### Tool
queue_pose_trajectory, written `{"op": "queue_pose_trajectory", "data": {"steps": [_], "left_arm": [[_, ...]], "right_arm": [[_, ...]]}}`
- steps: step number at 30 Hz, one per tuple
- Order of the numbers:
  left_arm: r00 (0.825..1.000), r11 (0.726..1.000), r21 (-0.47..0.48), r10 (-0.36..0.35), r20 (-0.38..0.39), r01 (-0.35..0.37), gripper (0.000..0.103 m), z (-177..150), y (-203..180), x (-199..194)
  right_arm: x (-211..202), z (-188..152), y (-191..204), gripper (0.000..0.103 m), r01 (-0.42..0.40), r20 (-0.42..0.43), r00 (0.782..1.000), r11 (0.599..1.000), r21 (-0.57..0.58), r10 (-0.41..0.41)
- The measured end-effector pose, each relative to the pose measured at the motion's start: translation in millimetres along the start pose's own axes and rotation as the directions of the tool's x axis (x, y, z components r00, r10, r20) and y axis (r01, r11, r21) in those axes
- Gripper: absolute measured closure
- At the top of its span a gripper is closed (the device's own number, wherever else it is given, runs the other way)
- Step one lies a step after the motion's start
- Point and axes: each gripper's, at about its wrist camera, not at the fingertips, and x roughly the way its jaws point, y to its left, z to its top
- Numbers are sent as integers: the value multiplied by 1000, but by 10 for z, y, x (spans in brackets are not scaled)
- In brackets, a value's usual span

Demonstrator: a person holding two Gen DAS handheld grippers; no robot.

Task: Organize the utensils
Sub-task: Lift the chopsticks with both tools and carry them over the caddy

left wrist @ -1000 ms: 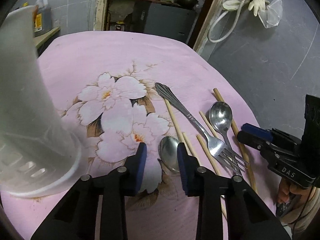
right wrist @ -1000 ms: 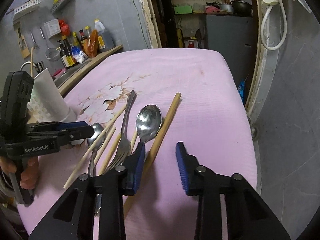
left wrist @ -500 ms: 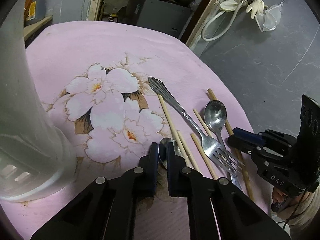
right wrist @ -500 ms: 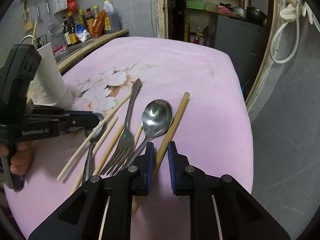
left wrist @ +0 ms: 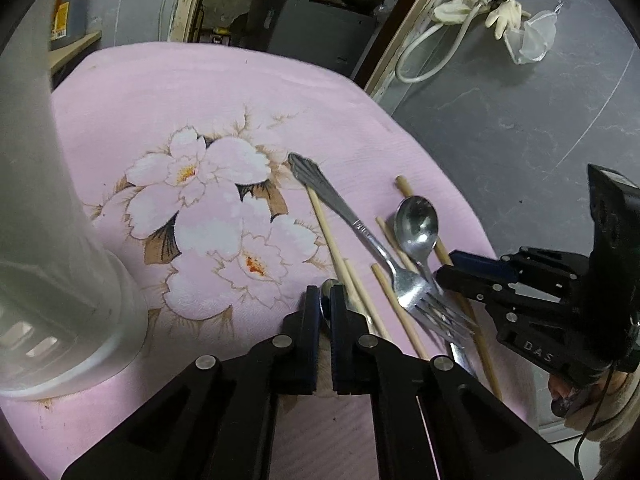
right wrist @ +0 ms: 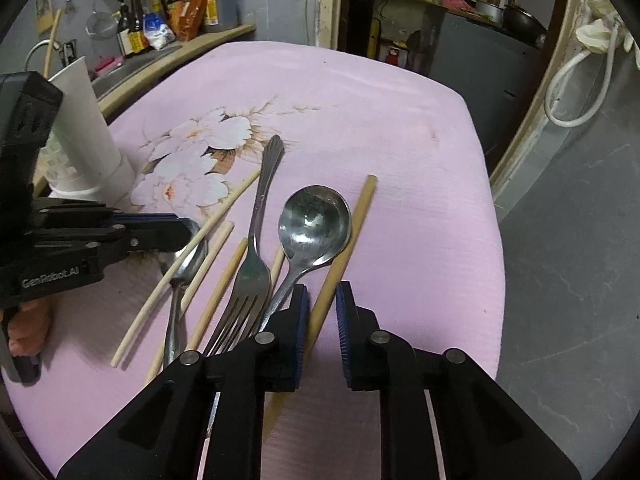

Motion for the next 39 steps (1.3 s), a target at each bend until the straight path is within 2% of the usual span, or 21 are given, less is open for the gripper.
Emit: {"op": "queue_pose_trajectory", "data": {"steps": [2,3,6,9,10,13,15,17,18,22,23,25,26,27,29,31,33,34,38,39], "left_arm": [[1000,1000,13,0,24,0,102,-20,-40,-53],[999,1000,24,0,44,-2,102,-34,-69,-100],[995,998,53,9,104,-15,103,-65,-156,-214],[983,993,104,34,179,-54,103,-99,-269,-375],[981,992,112,38,190,-60,103,-102,-299,-410],[972,988,132,46,230,-78,103,-104,-364,-546],[964,984,144,69,256,-108,103,-93,-414,-615],[954,980,150,82,289,-130,103,-86,-455,-713],[949,979,150,84,305,-135,103,-82,-459,-761],[920,972,149,114,374,-181,103,-40,-461,-1002],[911,968,147,129,392,-201,103,-29,-468,-1067],[894,962,141,154,420,-232,103,-14,-463,-1194],[886,959,137,166,433,-247,103,-6,-456,-1257],[877,956,131,180,446,-264,103,3,-441,-1328],[851,945,116,218,479,-307,103,33,-424,-1479],[815,929,94,263,517,-359,103,59,-399,-1645],[787,918,73,291,544,-389,103,48,-356,-1795],[768,912,55,309,561,-407,103,62,-330,-1888],[713,895,-4,358,603,-446,103,48,-189,-2153],[698,892,-24,370,614,-451,103,54,-135,-2204]], "right_arm": [[-8,-4,-44,98,-11,0,1000,999,39,11],[-33,-27,-118,98,-41,8,999,995,89,41],[-124,-132,-230,98,-87,67,995,982,170,77],[-276,-285,-275,98,-138,161,982,963,230,102],[-361,-345,-262,98,-157,218,970,958,241,104],[-612,-486,-173,98,-203,397,912,951,234,97],[-781,-565,-75,98,-228,526,846,952,204,89],[-878,-580,5,98,-221,594,801,959,177,75],[-940,-582,73,98,-223,639,765,963,153,76],[-1078,-515,285,98,-207,736,672,975,77,85],[-1108,-517,310,98,-205,750,656,976,67,87],[-1191,-451,397,98,-224,801,588,974,34,107],[-1212,-417,429,98,-234,818,563,972,25,114],[-1231,-407,435,98,-241,827,549,970,19,120],[-1276,-299,514,98,-267,854,501,964,-6,144],[-1303,-205,579,98,-278,868,471,960,-25,159],[-1323,-90,683,98,-289,884,437,956,-39,168],[-1334,-44,729,98,-294,890,423,955,-43,170],[-1365,102,885,98,-289,912,380,956,-42,155],[-1372,167,941,98,-291,920,362,956,-42,151]]}}
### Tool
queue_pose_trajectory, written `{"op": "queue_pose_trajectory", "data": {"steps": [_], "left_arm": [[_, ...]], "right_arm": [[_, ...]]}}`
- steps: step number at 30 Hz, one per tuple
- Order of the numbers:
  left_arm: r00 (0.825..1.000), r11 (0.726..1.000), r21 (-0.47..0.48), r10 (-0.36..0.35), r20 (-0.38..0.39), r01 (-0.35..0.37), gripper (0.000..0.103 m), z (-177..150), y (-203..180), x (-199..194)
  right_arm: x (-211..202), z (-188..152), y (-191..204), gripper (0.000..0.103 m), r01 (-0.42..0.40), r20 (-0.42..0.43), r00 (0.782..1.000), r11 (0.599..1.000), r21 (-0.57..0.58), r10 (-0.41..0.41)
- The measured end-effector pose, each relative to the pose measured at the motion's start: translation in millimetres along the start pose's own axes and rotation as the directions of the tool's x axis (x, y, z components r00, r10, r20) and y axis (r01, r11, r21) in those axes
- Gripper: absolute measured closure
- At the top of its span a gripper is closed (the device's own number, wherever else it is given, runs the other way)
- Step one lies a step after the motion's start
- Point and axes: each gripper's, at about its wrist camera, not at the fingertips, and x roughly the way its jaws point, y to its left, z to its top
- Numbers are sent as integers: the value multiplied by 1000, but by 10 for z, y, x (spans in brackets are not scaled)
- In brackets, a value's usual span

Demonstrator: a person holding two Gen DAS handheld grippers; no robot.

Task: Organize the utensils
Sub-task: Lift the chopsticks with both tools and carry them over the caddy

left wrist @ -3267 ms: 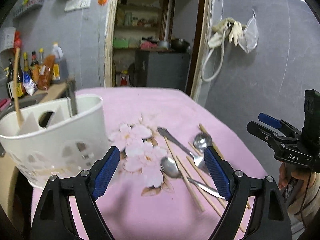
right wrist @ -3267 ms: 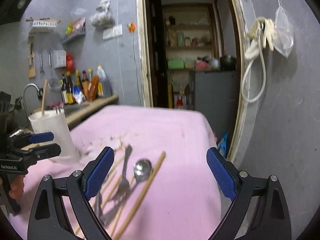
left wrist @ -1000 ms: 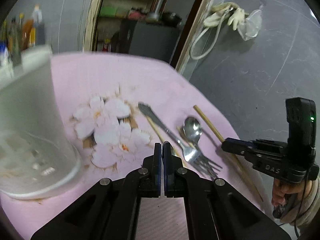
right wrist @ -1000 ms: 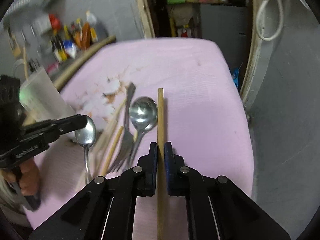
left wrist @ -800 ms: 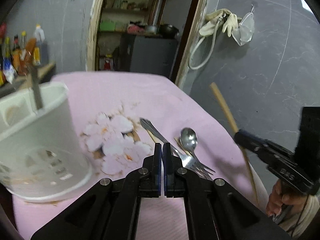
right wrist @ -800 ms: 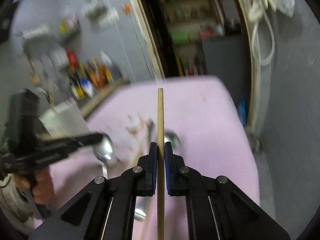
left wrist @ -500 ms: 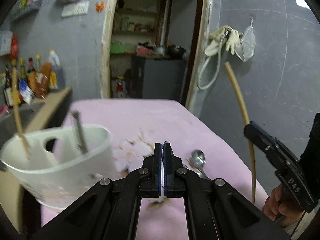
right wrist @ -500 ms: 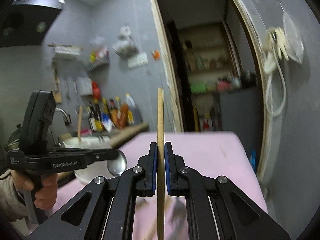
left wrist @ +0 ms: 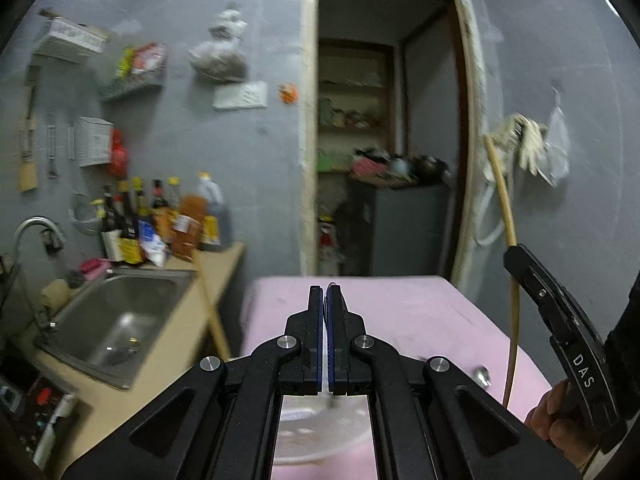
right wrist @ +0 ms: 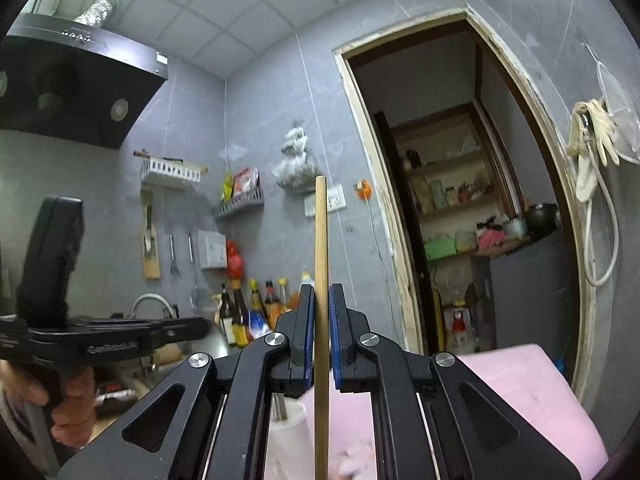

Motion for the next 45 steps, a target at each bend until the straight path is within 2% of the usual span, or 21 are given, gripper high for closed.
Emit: {"op": "queue_pose_trajectory", "data": {"steps": [4,7,11,13,15,25,31,39,45], "left_arm": [[995,995,-70,80,53,-76,103,104,325,-102],[984,984,-96,158,87,-150,103,153,537,-166],[958,962,-99,265,112,-254,103,184,747,-232],[937,943,-81,330,114,-323,103,181,806,-227],[923,929,-73,369,105,-363,103,139,867,-192],[886,889,-20,458,75,-458,103,-244,857,164],[891,892,6,450,53,-451,103,-380,832,291],[916,916,2,401,-3,-401,103,-538,816,407],[933,934,9,358,-31,-358,102,-604,770,437]], "right_arm": [[197,64,77,98,-28,56,998,999,34,26],[337,102,126,98,-53,93,995,997,61,47],[564,115,211,98,-73,125,990,995,63,65],[659,99,232,98,-78,131,989,995,62,70],[767,71,251,98,-81,132,989,995,62,72],[1024,-193,189,98,-48,80,996,997,56,43],[1083,-346,186,98,-33,35,999,999,34,32],[1079,-507,275,98,-51,-65,997,998,-34,49],[999,-598,297,98,-75,-152,986,994,-81,62]]}}
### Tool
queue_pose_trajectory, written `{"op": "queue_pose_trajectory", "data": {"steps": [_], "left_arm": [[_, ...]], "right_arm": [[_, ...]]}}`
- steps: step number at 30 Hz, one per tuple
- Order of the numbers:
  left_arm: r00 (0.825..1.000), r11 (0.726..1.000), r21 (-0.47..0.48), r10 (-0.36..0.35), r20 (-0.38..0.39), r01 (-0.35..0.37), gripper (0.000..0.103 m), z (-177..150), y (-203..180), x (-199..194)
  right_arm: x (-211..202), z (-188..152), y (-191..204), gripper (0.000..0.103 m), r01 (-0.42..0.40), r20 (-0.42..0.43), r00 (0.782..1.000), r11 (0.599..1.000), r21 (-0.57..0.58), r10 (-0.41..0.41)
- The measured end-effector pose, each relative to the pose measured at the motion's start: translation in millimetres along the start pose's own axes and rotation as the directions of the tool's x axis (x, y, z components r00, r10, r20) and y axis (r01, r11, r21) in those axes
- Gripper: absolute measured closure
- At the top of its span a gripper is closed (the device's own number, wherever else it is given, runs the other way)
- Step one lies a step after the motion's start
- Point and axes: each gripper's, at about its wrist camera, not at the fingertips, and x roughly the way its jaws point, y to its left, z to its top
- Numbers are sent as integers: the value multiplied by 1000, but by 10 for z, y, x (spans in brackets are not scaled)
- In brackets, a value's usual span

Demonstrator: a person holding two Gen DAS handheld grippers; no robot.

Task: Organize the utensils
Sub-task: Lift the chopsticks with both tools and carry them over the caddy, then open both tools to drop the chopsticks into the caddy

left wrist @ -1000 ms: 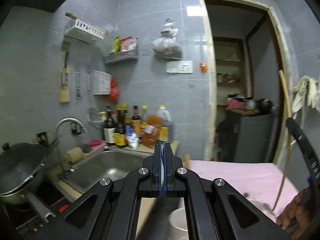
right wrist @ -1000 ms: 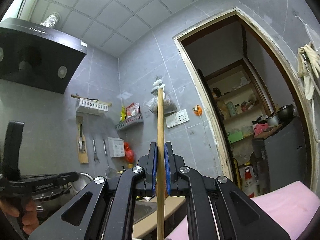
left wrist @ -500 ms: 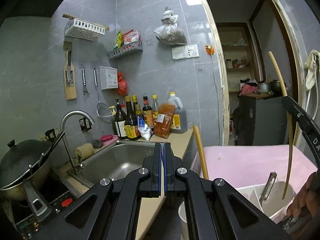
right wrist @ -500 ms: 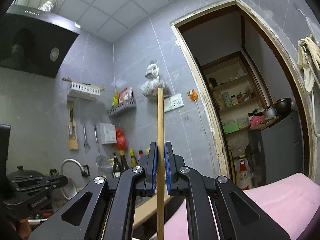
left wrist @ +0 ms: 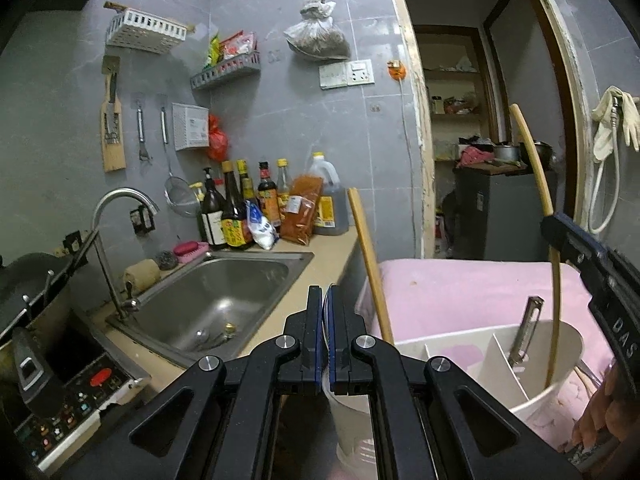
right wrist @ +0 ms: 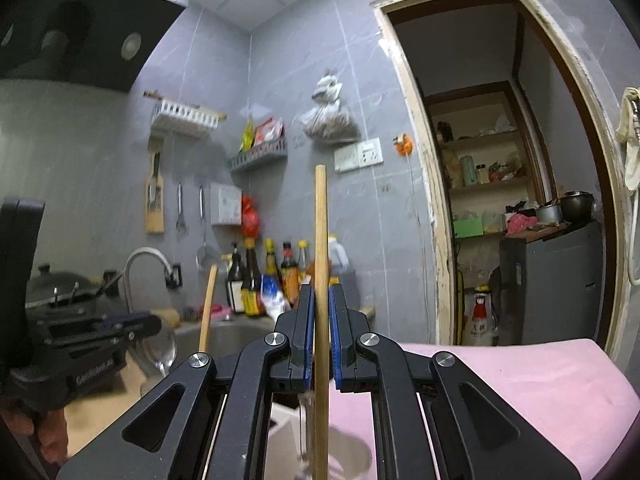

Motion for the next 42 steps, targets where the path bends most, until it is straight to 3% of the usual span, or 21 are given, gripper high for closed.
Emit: {"op": "queue_pose_trajectory", "data": {"steps": [9,18,26,28,29,30,34,36,38,40,42], "left_arm": [[993,993,-57,-102,-56,99,101,-25,8,32],[962,951,-187,-264,-71,248,98,30,141,-26],[953,937,-204,-300,-46,285,97,91,148,-135],[950,933,-203,-311,-33,298,95,103,132,-184],[947,930,-201,-319,-24,308,94,113,123,-216],[945,927,-200,-327,-14,318,91,122,112,-240],[933,913,-200,-357,34,356,65,147,30,-365],[929,909,-190,-366,60,371,64,167,-31,-431],[925,911,-162,-372,75,379,63,185,-135,-506],[921,911,-136,-381,88,390,56,192,-233,-577],[914,910,-106,-391,105,401,46,180,-346,-665]], "right_arm": [[-43,-133,12,98,-20,-114,993,1000,-21,17],[-77,-153,30,96,-38,-189,981,999,1,37],[-201,-122,31,94,-34,-200,979,999,17,37],[-242,-96,16,88,-28,-198,980,999,21,31],[-279,-75,8,78,-24,-193,981,999,23,28],[-309,-60,-6,75,-25,-189,982,999,22,29],[-512,41,-59,67,2,-163,987,1000,1,-2],[-618,80,-97,54,19,-148,989,1000,-5,-19],[-750,139,-140,51,41,-129,991,999,-19,-43],[-873,202,-183,45,70,-118,990,997,-40,-75],[-1032,267,-242,27,102,-96,990,993,-57,-108]]}}
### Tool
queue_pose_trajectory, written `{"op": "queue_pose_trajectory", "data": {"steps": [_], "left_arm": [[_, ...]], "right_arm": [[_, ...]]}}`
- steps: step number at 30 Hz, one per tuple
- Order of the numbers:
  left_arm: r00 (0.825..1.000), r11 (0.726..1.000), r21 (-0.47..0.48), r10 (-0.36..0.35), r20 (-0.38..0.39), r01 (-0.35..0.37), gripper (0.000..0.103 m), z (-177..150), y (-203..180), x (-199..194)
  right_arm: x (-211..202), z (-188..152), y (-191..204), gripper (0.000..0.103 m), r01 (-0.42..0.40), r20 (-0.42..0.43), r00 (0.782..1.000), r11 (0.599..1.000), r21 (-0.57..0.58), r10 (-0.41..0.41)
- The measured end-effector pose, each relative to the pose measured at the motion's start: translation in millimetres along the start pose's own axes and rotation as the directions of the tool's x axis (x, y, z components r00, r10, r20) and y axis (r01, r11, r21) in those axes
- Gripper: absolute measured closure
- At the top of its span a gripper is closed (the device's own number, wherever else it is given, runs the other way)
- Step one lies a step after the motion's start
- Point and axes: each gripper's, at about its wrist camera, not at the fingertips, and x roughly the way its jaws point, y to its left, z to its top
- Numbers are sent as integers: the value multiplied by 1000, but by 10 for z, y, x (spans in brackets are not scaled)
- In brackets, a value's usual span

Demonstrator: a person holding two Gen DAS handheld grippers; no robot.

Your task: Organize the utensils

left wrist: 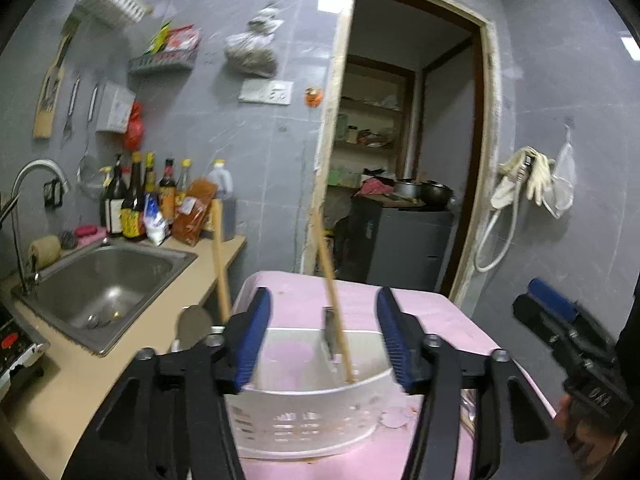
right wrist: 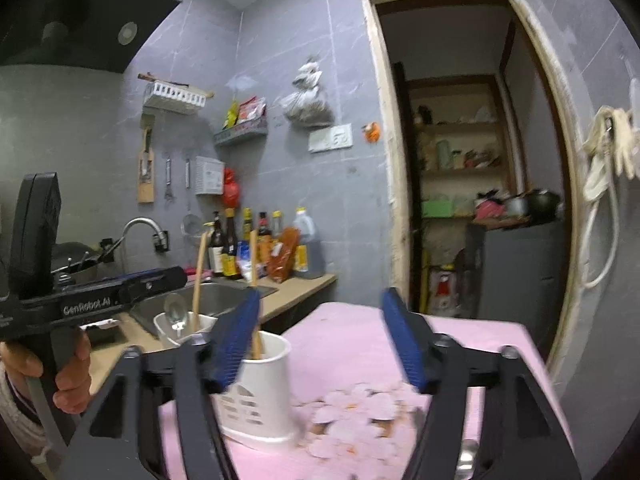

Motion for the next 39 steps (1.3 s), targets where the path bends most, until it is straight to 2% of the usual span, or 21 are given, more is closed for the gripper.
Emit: {"op": "queue_pose_trajectory", "data": {"steps": [5,7,11,16,20,25,32,34,37,39], "left_arm": [[999,997,75,-37,30,34,31,-76,-303,-44],[998,994,98,-58,33,54,22,-126,-412,-35],[996,988,132,-89,23,85,13,-216,-607,4],[988,976,165,-133,-76,144,13,-366,-821,178],[968,968,159,-165,-187,196,13,-504,-955,361],[927,957,160,-180,-330,242,13,-679,-1119,634],[861,951,137,-185,-473,279,14,-844,-1241,961],[838,950,118,-193,-510,290,25,-884,-1239,1051],[789,947,83,-206,-579,309,43,-952,-1237,1216],[756,947,50,-222,-616,319,51,-996,-1234,1330]], "right_arm": [[-323,61,-163,19,76,40,996,997,-31,-74],[-423,66,-229,15,98,49,994,995,-36,-96],[-637,36,-360,0,152,65,987,987,-53,-148],[-799,-62,-543,0,209,48,977,976,-59,-206],[-864,-166,-735,0,235,4,972,971,-42,-235],[-808,-297,-924,0,255,-82,964,967,-6,-255],[-637,-474,-1116,0,268,-213,943,963,38,-254],[-536,-527,-1186,0,272,-275,929,961,53,-248],[-396,-603,-1293,5,270,-353,908,959,85,-225],[-303,-665,-1360,18,268,-405,891,958,105,-205]]}}
